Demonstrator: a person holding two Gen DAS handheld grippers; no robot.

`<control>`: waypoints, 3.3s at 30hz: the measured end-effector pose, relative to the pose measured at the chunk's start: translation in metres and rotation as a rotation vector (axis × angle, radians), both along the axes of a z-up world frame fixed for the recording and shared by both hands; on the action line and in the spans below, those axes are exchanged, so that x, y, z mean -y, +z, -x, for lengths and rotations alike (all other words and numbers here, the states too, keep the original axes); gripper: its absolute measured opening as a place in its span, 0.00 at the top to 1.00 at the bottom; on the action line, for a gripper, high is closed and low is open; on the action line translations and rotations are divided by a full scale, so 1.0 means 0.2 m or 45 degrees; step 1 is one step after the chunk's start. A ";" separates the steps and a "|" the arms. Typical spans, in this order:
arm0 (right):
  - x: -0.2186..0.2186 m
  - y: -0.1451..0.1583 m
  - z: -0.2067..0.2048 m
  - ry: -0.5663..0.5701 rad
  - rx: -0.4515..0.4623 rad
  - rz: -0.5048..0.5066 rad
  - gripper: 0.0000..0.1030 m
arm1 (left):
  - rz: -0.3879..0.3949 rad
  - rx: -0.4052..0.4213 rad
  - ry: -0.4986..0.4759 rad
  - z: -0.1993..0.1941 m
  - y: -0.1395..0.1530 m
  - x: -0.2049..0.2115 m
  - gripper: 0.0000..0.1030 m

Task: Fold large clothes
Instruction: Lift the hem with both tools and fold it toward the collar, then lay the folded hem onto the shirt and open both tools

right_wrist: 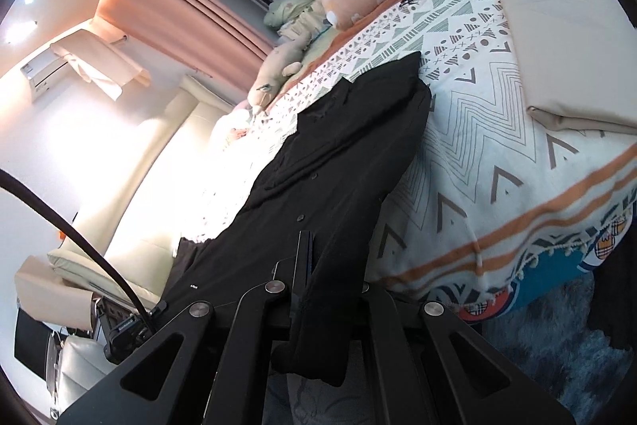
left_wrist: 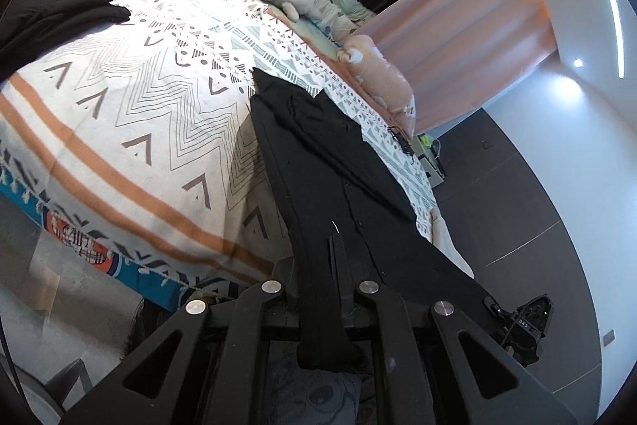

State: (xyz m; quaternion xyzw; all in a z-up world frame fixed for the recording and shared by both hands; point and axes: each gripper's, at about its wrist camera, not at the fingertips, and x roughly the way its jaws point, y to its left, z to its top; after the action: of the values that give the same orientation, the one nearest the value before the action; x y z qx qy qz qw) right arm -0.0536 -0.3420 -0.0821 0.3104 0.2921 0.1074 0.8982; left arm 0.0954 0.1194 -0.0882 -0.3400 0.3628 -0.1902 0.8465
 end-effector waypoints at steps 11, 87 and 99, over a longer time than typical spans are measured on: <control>-0.08 0.02 0.26 0.056 0.066 0.017 0.99 | 0.038 0.081 0.047 0.34 0.08 -0.09 0.90; 0.12 -0.18 -2.27 -0.132 -0.222 0.055 0.20 | -0.186 -0.193 0.088 -1.97 -0.23 0.23 0.36; 0.03 -0.07 -2.02 -0.104 -0.149 0.207 0.07 | -0.253 -0.145 0.138 -1.71 -0.12 0.17 0.00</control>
State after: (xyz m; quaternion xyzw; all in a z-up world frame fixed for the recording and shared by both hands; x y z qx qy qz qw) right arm 0.3506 -0.3485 -0.0955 0.2540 0.3387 0.0284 0.9055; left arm 0.4379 0.0854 -0.1120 -0.2836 0.4086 -0.0877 0.8631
